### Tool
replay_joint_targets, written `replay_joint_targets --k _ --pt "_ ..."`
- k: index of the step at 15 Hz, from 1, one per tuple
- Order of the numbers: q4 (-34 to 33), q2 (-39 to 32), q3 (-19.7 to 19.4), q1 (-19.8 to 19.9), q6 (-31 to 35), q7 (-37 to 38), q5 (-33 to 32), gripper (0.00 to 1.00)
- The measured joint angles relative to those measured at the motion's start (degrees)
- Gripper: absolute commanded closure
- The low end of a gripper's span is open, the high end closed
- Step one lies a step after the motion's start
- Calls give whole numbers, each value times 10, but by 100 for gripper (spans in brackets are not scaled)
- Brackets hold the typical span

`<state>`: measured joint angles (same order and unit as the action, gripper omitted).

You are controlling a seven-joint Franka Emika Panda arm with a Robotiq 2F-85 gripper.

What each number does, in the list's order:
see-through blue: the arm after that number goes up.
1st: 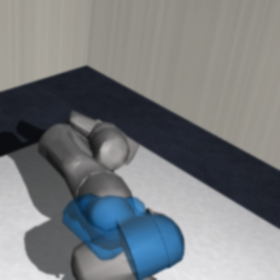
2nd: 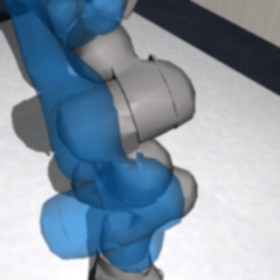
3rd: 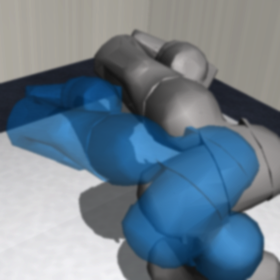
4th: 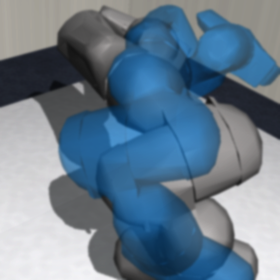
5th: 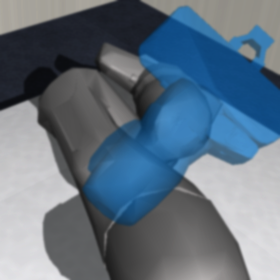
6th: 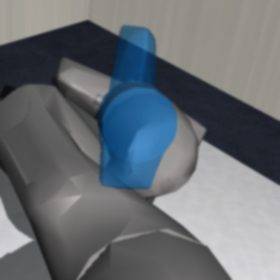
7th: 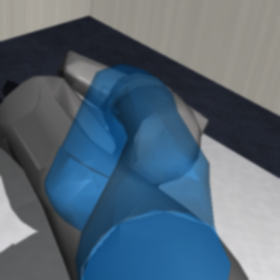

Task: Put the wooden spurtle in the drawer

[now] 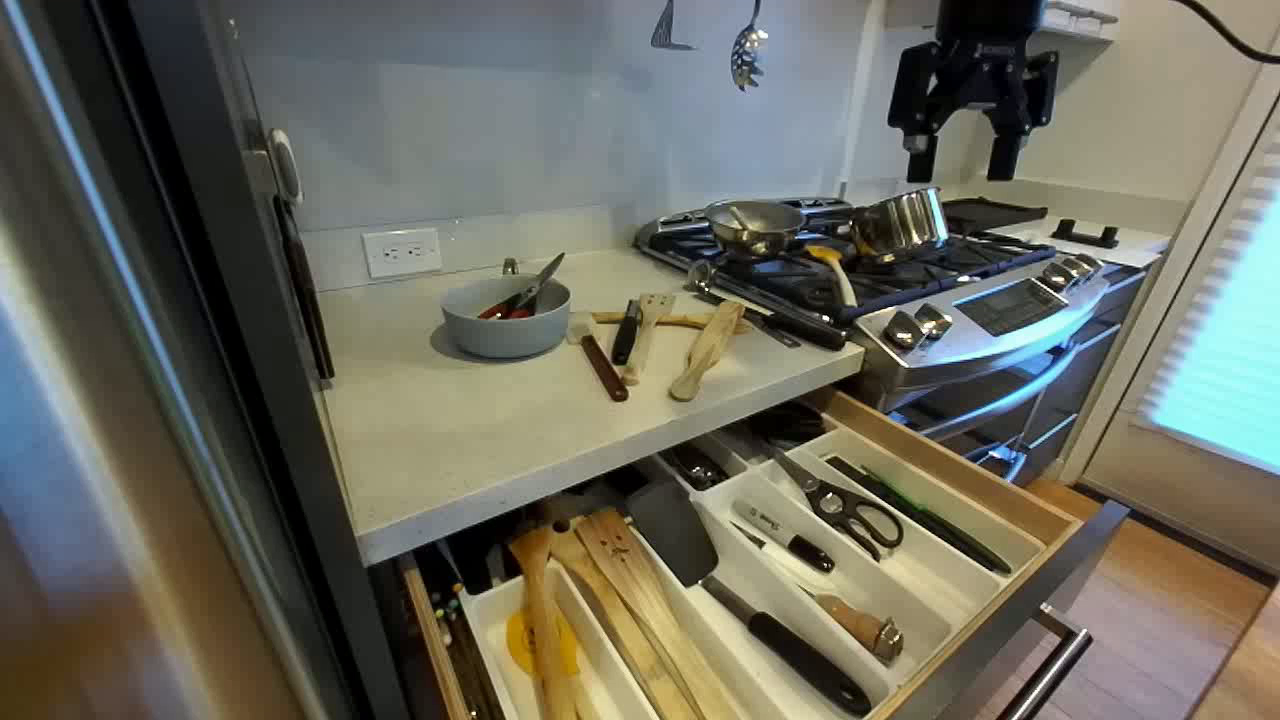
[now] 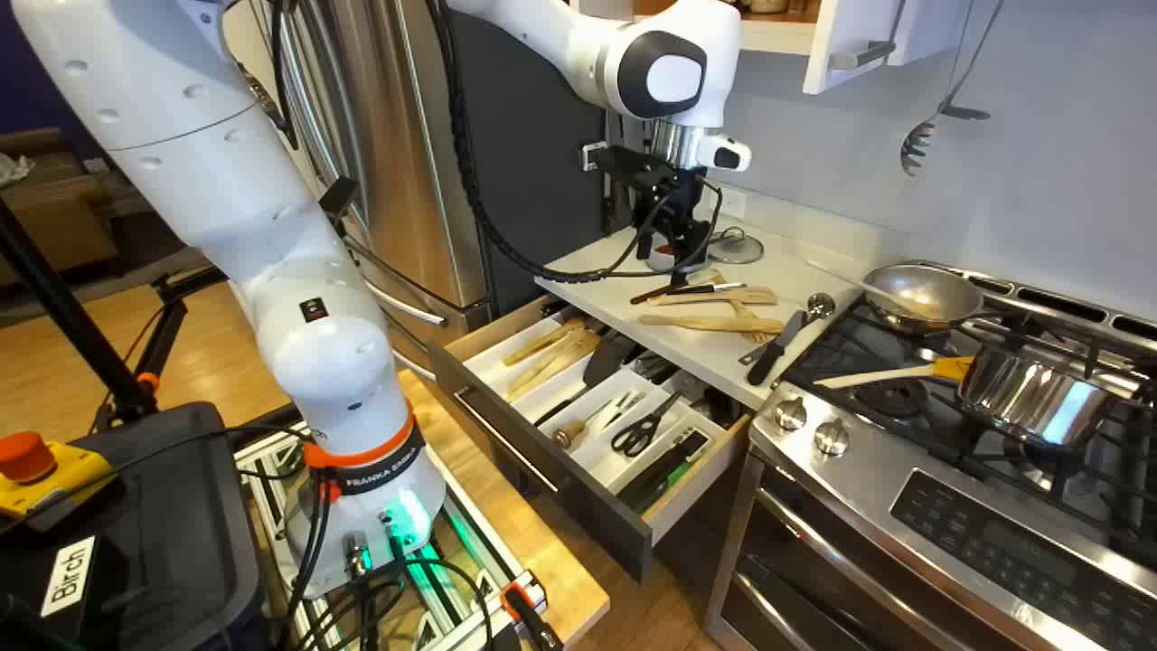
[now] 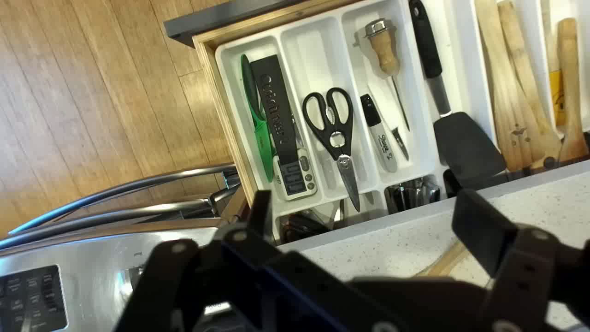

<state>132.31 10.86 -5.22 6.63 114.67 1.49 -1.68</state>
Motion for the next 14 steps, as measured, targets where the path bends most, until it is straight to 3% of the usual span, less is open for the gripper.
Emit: replay_joint_targets --k 11,14 --pt "-1 -1 0 0 0 0 3 0" --pt "-1 -26 0 -2 58 17 25 0"
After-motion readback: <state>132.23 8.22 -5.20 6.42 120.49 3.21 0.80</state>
